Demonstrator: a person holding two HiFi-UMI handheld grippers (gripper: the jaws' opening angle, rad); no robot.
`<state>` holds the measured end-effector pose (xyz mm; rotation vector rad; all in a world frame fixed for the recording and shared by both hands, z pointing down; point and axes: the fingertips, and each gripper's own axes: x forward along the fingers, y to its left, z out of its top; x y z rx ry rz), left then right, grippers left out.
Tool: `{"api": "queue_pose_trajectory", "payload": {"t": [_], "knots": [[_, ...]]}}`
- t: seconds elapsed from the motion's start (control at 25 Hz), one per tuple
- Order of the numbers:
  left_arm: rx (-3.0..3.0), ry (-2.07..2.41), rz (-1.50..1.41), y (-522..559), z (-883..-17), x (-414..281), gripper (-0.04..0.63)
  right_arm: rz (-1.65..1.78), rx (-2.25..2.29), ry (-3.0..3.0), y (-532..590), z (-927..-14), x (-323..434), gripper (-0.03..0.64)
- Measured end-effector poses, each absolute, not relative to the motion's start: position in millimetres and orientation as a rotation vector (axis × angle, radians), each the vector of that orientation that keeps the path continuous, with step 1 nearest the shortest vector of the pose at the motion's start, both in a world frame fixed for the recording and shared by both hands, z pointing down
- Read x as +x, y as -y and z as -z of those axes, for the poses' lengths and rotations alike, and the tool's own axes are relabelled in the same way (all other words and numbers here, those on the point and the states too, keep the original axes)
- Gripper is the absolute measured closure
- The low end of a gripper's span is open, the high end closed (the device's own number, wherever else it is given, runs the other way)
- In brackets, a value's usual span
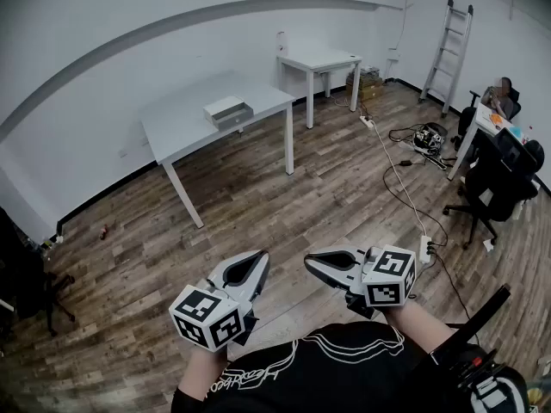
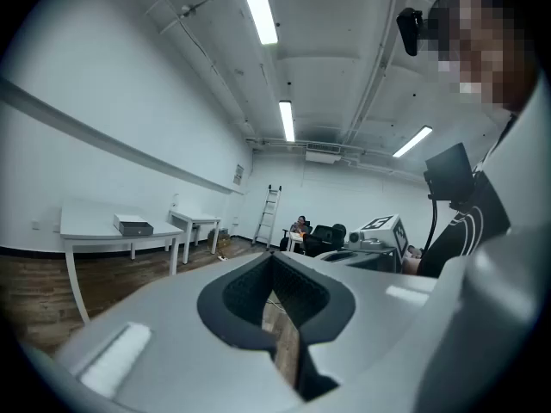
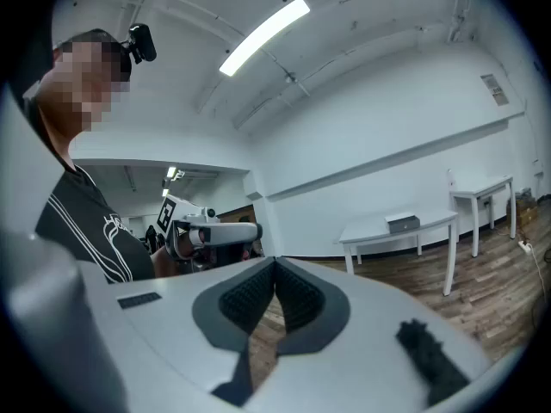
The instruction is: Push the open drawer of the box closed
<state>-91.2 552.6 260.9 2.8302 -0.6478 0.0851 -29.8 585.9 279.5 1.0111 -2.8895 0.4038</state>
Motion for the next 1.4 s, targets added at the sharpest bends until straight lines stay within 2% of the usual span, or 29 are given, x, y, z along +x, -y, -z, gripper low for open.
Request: {"api": "queue_pose_trajectory", "payload": {"t": [0.44,0.8,1.0,1.4], "knots": [[2.769,0.710,-0.187,-476,-305,-77,0.589,-0.489,0.990,2.902,-497,-318,-10,0.607],[2.666,0.775,-0.249,-289,-351,-26,0.589,-0.599,0.932,2.924,-298,-353,42,0.607],[2.640,0.836,-0.276,-179,-344,6,0.589,-0.594,0.874,2.932,-194,-348,69,0.607],[2.598,0.863,-0.262,-72,-346,27,0.589,-0.521,0.899,2.936,-72,-340,97,0.607]]}}
